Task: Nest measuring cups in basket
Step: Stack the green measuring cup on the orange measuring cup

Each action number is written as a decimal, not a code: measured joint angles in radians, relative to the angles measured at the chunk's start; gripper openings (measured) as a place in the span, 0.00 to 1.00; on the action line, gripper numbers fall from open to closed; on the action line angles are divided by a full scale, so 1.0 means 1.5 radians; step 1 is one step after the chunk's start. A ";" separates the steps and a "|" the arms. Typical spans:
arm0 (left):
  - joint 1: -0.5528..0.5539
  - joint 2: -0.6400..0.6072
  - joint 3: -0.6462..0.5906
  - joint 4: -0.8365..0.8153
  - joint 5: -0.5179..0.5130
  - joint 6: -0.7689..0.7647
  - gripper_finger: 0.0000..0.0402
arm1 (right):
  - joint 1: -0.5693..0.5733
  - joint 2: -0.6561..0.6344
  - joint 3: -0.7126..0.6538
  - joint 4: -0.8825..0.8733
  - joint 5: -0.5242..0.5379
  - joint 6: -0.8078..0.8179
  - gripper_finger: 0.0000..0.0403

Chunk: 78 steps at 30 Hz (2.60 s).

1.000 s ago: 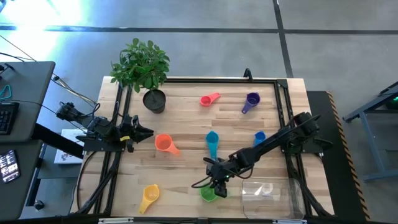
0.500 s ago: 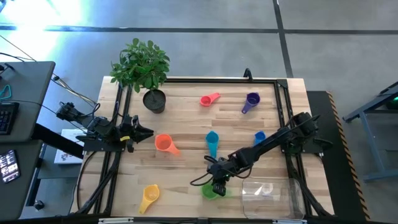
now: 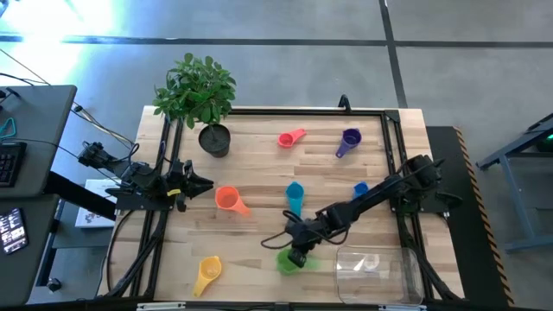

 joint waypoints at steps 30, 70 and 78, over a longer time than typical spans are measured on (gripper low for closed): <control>0.000 0.000 0.000 0.055 -0.015 0.060 0.16 | -0.210 0.000 0.159 0.091 0.262 0.097 0.00; 0.000 0.000 0.001 0.280 -0.015 0.145 0.16 | -0.222 0.267 0.570 -0.237 0.242 0.017 0.00; 0.000 0.000 0.001 0.279 -0.016 0.145 0.16 | -0.222 0.295 0.582 -0.250 0.240 0.029 0.00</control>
